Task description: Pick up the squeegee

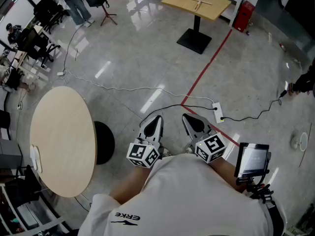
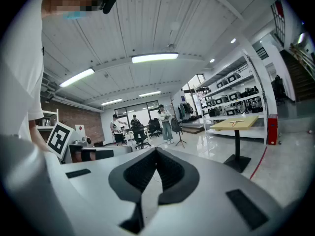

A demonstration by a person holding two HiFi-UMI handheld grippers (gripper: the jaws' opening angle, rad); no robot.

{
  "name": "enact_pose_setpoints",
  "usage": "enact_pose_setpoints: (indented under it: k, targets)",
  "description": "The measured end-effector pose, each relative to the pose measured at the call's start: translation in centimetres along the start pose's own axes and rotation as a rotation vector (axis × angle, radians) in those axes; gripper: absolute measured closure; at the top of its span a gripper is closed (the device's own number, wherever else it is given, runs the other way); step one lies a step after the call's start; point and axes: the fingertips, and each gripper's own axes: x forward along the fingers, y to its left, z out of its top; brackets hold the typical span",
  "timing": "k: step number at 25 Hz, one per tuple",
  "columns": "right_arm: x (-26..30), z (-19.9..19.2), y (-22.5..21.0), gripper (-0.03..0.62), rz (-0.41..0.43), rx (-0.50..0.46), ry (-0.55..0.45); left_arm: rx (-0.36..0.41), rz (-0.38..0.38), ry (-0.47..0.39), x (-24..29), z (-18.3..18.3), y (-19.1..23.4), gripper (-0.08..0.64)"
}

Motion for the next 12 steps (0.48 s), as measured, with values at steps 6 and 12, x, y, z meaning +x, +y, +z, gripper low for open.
enact_pose_setpoints:
  k: [6,12]
  targets:
    - [0.26,-0.63,-0.08,0.588,0.009,-0.005,-0.019,-0.005,0.003,0.001,-0.04,0.26,0.28,0.557]
    - [0.3,-0.19,0.3,0.588,0.024,0.005,-0.038,-0.007,0.015,0.0,-0.45,0.5,0.55,0.556]
